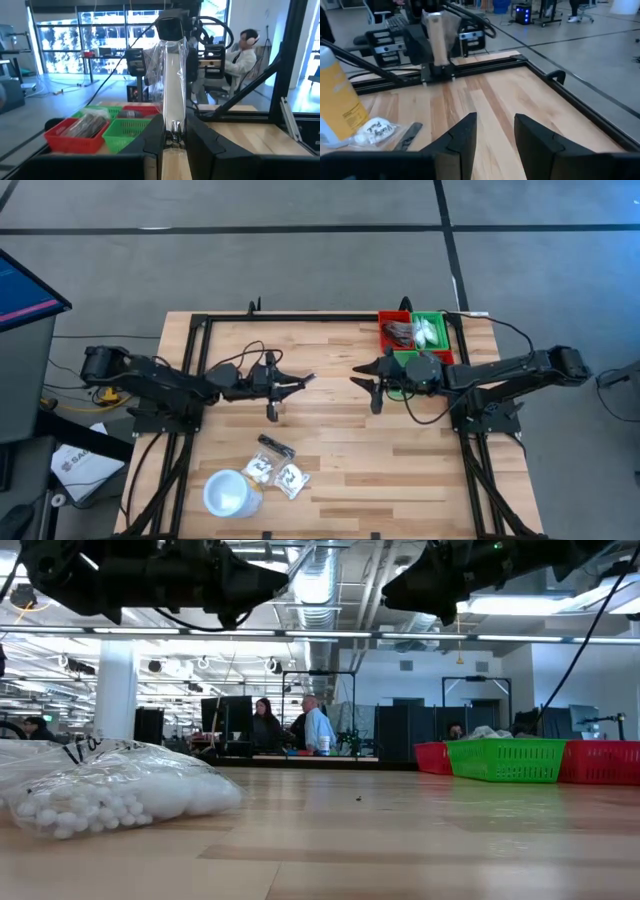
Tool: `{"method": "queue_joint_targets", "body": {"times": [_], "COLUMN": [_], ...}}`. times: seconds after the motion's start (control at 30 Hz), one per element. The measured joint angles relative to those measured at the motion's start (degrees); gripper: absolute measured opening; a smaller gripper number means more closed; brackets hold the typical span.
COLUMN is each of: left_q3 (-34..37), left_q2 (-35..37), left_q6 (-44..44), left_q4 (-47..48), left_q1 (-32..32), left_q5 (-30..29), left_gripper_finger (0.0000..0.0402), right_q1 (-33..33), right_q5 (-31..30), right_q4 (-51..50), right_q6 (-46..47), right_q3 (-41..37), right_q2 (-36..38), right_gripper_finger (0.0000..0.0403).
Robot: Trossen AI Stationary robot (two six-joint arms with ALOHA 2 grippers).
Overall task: Pick & Place Travel size toiletries
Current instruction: Put the silver nail cutter into the bottom green bin
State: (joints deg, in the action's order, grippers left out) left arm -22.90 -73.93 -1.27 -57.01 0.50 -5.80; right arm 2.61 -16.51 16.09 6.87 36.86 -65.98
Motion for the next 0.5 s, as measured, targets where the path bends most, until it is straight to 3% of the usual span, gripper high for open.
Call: {"method": "queue_joint_targets", "body": {"times": [0.5], "left_q3": [-13.28], "left_q2": [-15.77], "left_q6": [-3.14], "left_q4": [-2.28], "left_q1": [3.55], "left_q5": [6.47], "left_gripper_finger": [0.0046], "right_q1": [0.02], "right_q5": [1.89], "right_q4": [-0.11], "right_q6": [-0.77], "right_q3": [0.0], "right_q2": [0.0], "right_gripper_finger": [0.0122]}}
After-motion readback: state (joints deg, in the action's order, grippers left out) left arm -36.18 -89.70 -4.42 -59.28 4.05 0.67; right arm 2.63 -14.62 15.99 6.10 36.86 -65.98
